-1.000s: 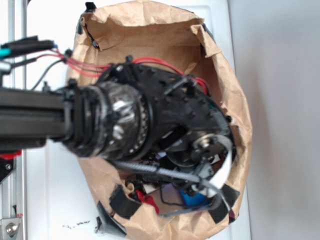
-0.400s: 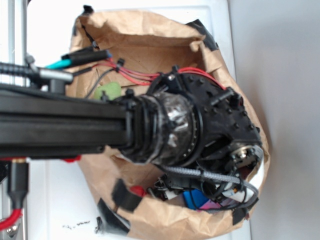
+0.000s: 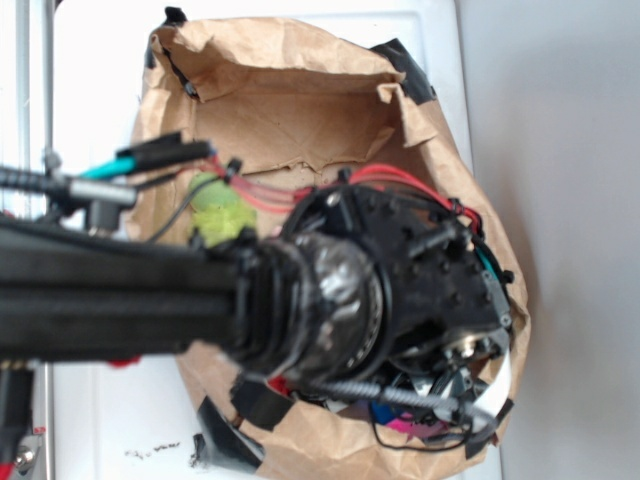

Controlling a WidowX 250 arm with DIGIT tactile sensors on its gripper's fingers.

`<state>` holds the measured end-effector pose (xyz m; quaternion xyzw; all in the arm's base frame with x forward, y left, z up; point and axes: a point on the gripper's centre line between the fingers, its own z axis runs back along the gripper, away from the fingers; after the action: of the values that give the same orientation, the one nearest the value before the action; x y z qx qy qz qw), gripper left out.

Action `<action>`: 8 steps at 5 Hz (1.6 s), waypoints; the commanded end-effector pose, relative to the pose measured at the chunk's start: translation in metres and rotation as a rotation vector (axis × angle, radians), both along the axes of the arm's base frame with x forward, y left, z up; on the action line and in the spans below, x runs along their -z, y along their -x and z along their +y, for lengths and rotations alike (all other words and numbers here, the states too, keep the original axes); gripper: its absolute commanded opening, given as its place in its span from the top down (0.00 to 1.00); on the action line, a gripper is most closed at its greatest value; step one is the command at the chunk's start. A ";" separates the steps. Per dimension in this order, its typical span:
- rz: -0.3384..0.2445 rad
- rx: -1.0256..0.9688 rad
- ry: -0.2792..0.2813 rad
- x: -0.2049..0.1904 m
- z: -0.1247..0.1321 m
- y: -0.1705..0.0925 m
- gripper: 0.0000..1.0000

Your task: Grab the blue block.

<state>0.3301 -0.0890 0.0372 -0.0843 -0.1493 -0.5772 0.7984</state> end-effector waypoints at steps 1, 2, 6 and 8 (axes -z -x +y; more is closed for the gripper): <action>-0.060 0.091 -0.001 -0.017 -0.010 0.005 0.00; -0.042 0.068 0.008 -0.015 -0.014 0.017 0.94; -0.033 -0.411 0.030 -0.087 0.085 0.036 1.00; -0.113 -0.909 -0.096 -0.134 0.150 0.058 1.00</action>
<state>0.2821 0.0689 0.1473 0.0361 -0.1482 -0.1843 0.9710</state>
